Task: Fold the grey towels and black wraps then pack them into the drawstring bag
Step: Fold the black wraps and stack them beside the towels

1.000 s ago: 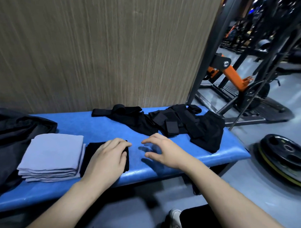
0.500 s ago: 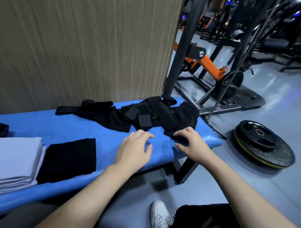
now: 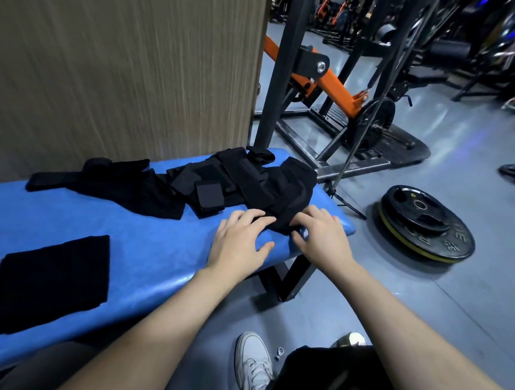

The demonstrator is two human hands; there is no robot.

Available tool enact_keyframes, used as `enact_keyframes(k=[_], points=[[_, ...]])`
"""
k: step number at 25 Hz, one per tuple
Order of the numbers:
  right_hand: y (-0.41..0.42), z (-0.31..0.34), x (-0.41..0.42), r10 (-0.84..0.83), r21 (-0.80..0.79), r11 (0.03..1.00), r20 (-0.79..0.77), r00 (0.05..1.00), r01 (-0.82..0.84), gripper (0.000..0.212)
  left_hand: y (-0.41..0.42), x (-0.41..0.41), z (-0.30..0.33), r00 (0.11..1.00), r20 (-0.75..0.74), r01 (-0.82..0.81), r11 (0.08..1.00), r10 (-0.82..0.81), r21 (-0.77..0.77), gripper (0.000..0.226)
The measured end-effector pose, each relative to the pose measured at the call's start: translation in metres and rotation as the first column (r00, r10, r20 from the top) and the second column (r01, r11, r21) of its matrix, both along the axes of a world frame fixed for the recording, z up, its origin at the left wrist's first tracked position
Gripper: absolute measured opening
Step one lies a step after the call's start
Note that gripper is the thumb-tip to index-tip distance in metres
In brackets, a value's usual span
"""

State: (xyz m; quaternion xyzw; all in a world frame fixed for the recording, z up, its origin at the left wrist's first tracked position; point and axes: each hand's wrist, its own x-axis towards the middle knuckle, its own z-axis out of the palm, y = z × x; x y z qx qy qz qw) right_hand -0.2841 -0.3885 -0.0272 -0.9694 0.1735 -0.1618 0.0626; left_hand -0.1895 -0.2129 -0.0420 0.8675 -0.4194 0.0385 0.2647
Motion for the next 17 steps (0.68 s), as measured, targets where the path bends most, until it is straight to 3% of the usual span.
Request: enact_keyframes(k=[3, 9, 17], points=[[0.009, 0.0, 0.0, 0.125, 0.006, 0.992, 0.04, 0.991, -0.126, 0.011, 0.001, 0.0, -0.002, 1.0, 0.018, 0.002, 1.0, -0.001, -0.013, 0.051], [0.036, 0.004, 0.002, 0.378, 0.289, 0.877, 0.078, 0.922, -0.384, 0.009, 0.025, -0.001, 0.005, 0.993, 0.114, 0.01, 1.0, -0.009, -0.01, 0.019], [0.049, 0.01, 0.003, 0.411, 0.262, 0.888, -0.083, 0.908, -0.378, 0.039, 0.099, 0.014, 0.022, 0.999, 0.013, 0.045, 0.998, -0.046, 0.046, 0.009]])
